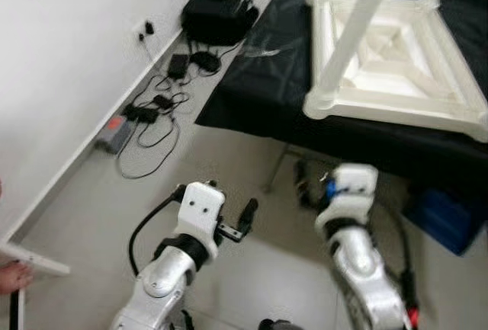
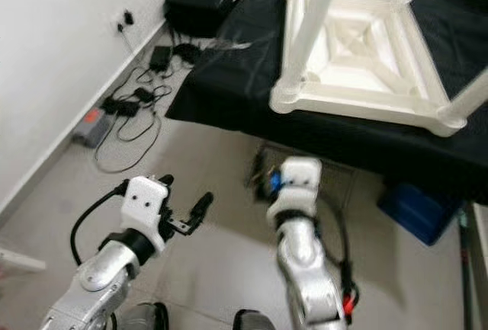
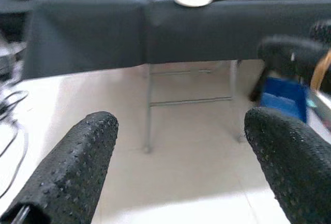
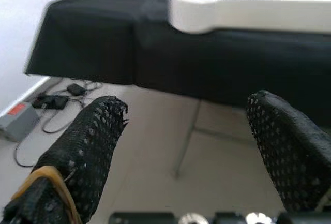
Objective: Building children table
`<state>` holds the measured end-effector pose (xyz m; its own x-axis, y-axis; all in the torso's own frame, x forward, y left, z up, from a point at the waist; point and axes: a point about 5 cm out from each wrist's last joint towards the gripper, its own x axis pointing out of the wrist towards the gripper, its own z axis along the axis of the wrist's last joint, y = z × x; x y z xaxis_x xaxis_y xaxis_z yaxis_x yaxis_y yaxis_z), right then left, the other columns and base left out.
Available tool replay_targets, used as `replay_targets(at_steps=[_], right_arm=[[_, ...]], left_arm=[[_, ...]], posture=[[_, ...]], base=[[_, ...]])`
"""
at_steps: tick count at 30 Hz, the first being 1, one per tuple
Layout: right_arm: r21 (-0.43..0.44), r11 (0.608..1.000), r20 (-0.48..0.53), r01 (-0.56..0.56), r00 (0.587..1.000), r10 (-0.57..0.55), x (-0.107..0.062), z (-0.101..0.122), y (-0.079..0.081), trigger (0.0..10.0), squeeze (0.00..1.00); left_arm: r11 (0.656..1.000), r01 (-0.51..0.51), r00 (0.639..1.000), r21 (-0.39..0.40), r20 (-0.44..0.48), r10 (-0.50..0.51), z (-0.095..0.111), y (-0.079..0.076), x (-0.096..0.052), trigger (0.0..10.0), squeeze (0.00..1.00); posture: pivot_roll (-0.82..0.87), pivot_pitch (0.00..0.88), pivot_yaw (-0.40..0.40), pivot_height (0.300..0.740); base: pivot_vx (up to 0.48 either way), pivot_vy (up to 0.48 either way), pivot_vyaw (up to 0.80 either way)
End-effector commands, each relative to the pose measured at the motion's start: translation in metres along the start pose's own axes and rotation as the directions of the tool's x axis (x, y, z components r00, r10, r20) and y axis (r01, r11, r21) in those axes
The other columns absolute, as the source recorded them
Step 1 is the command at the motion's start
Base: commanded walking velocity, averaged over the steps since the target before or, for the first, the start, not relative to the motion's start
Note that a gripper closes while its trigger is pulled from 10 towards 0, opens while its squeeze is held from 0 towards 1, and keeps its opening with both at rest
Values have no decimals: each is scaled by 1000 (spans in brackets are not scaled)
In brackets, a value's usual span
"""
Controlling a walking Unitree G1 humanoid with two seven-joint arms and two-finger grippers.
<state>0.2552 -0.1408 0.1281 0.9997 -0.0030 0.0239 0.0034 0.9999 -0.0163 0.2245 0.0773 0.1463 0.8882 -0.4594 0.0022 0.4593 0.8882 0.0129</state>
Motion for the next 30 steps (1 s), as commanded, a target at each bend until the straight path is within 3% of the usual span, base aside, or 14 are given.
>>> replay_targets(at_steps=[1,15,30], right_arm=[[9,1000,-17,-19,1000,20,-2,0,3,10000,0],[-8,999,-26,-45,999,45,-7,-2,3,10000,0],[-21,998,-60,-61,996,60,-5,-6,5,10000,0]], left_arm=[[1000,13,1000,-9,-27,-13,-7,-1,1,10000,0],[1000,23,999,-20,-29,-23,-11,1,6,10000,0],[999,5,1000,-32,-11,-6,-10,3,6,10000,0]], posture=[[91,141,-31,740],[95,131,-23,740],[104,117,-27,740]], base=[[0,0,-800],[81,0,-800],[414,0,0]])
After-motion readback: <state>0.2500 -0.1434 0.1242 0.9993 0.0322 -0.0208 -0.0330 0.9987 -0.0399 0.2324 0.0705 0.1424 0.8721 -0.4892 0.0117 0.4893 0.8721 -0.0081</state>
